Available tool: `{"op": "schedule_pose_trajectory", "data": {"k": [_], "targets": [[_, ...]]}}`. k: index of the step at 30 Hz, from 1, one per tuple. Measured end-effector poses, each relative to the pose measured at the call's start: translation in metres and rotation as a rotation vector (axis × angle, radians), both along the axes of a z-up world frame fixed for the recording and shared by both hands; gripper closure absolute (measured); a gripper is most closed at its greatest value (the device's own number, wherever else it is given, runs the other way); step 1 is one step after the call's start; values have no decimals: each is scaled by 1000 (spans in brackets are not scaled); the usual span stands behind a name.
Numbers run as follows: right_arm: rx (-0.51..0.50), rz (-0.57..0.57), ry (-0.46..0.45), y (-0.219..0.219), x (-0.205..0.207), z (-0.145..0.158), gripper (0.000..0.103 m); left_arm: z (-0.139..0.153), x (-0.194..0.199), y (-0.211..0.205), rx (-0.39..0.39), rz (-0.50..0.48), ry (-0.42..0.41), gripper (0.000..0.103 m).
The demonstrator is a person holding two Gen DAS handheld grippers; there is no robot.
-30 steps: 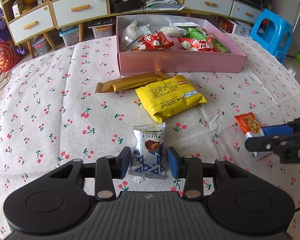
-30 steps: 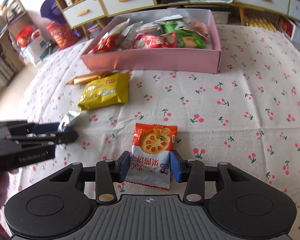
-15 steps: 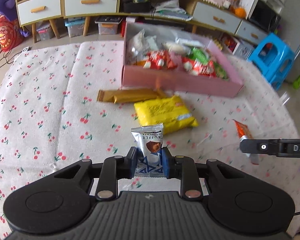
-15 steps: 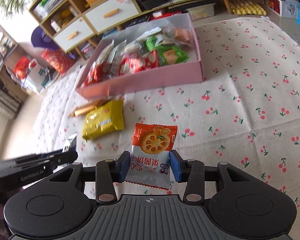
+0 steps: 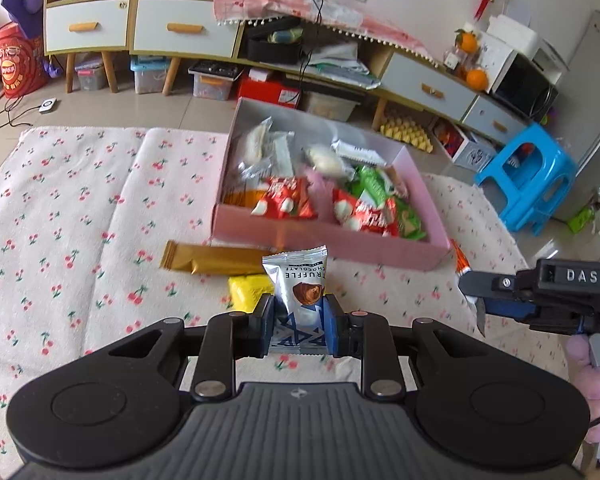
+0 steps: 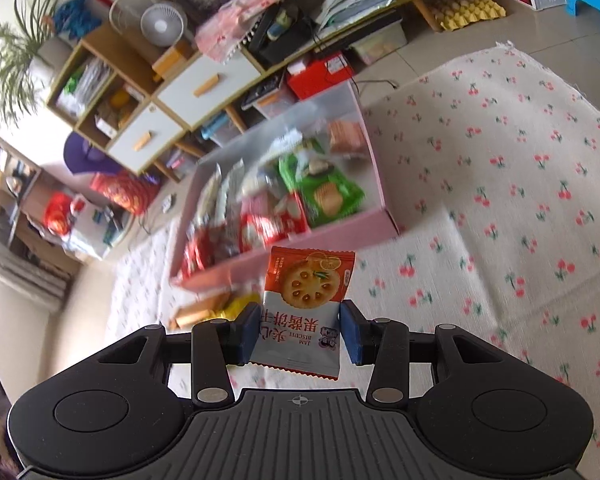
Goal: Organize snacks
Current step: 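Carry the truffle packet and orange cracker packet into the pink box and open both grippers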
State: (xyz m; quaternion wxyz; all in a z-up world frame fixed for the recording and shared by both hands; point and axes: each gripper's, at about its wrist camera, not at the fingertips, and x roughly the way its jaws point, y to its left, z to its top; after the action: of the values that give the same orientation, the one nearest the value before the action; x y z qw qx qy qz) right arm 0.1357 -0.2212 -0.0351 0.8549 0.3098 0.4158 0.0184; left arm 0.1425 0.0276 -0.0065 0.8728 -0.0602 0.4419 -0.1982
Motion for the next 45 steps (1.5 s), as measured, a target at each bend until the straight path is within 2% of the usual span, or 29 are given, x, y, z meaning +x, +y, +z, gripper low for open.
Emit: {"op": "schedule_pose_trajectory", "data": {"k": [8,13,23,27,29,30,31,32,36,45], "targets": [[95,-101,-77,-28,33,-4,61,13,37,-27,-15,22,-41,80],[178,-131,-118,-40,46,-12,61,8,60,-48,2,14,-67,80],[200,-172,-100,-50,70,-36,60,-8,80,-68,94,53,-73,79],[189,-159,-116,-46,73,-37,58,-9,82,-70,102,56,-81,77],[186,-155,-150,-45,72,-36,54,-9,81,-71,110,58,-94,64],[185,-159,-154,-46,72,-35,38,-9,80,-71,122,64,-98,42],[186,-168,-152,-46,71,-34,30,-8,77,-72,131,69,-114,33],[188,-174,-159,-46,69,-33,27,-8,77,-73,139,68,-128,33],[178,-161,-161,-46,69,-30,27,-6,77,-73,148,55,-116,32],[128,-137,-161,-40,62,-18,27,4,68,-64,152,35,-129,24]]}}
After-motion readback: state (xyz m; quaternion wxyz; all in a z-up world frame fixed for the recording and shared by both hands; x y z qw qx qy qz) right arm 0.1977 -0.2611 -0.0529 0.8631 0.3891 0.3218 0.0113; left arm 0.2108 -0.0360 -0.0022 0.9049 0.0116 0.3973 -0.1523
